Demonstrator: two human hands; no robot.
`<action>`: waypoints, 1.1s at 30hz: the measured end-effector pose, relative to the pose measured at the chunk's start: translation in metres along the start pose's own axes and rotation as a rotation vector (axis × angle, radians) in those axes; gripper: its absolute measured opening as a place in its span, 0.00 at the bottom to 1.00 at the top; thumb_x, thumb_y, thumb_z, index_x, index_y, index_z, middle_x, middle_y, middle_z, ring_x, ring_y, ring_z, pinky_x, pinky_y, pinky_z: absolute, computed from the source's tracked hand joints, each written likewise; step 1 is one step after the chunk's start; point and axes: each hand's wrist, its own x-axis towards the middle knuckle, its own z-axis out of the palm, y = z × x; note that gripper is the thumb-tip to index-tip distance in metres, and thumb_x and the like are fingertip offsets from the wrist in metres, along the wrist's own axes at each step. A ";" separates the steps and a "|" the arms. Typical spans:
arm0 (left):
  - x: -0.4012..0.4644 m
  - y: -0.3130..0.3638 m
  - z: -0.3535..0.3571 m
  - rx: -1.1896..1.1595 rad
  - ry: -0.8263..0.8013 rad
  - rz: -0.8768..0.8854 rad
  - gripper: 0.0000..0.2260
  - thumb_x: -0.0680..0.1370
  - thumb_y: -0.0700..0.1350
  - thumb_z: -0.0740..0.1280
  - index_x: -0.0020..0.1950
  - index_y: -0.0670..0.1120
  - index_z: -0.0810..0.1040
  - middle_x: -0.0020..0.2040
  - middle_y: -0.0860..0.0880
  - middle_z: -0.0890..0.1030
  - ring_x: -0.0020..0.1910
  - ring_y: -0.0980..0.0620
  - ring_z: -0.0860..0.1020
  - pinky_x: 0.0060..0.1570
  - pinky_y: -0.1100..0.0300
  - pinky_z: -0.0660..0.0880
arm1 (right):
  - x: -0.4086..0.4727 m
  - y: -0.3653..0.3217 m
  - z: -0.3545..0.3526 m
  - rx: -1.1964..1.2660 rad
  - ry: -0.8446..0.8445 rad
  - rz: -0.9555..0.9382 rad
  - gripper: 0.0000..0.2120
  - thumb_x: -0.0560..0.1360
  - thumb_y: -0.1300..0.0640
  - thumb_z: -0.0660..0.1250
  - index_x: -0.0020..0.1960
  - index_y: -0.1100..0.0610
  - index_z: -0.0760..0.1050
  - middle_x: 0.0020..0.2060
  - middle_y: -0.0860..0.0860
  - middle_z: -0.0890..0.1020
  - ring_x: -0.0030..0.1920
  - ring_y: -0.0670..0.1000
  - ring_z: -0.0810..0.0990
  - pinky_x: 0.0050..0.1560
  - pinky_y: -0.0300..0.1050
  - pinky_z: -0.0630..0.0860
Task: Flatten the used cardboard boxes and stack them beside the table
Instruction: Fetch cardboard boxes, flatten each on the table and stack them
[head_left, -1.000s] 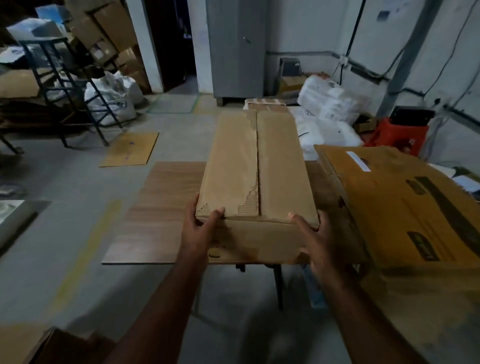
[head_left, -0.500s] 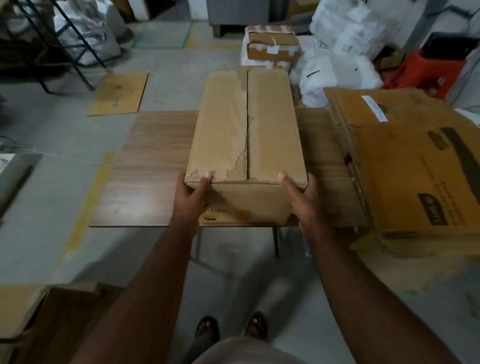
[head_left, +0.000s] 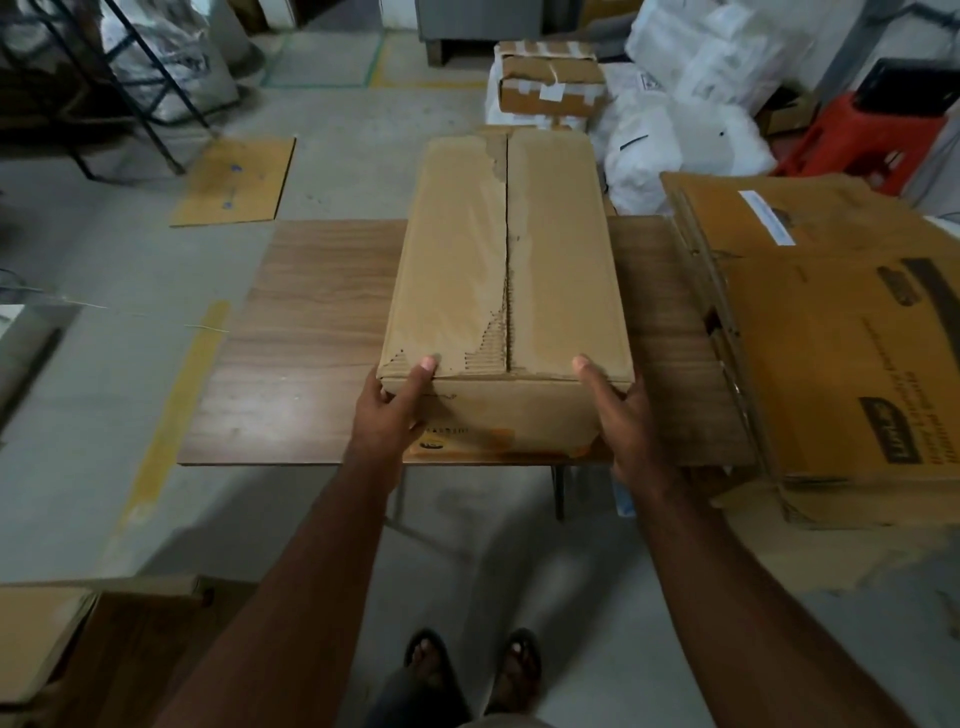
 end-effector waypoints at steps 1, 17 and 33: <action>0.001 0.000 -0.001 -0.009 -0.008 -0.003 0.22 0.77 0.53 0.73 0.70 0.53 0.72 0.58 0.54 0.79 0.54 0.57 0.78 0.47 0.56 0.79 | -0.002 -0.002 0.002 0.033 0.009 0.002 0.17 0.73 0.49 0.78 0.58 0.43 0.76 0.52 0.39 0.82 0.50 0.37 0.82 0.44 0.34 0.79; 0.045 -0.030 -0.034 -0.215 0.033 -0.140 0.15 0.84 0.50 0.63 0.69 0.47 0.71 0.65 0.40 0.76 0.63 0.40 0.78 0.48 0.43 0.83 | -0.046 -0.082 0.095 -0.881 0.342 -0.521 0.45 0.68 0.26 0.67 0.77 0.50 0.64 0.75 0.55 0.68 0.73 0.59 0.66 0.69 0.62 0.67; 0.083 -0.035 -0.066 0.391 -0.245 0.276 0.24 0.69 0.46 0.77 0.60 0.40 0.73 0.53 0.43 0.83 0.52 0.47 0.84 0.50 0.43 0.81 | -0.058 -0.050 0.198 -1.443 0.214 -0.686 0.45 0.69 0.23 0.60 0.80 0.42 0.57 0.76 0.53 0.64 0.73 0.58 0.65 0.65 0.61 0.59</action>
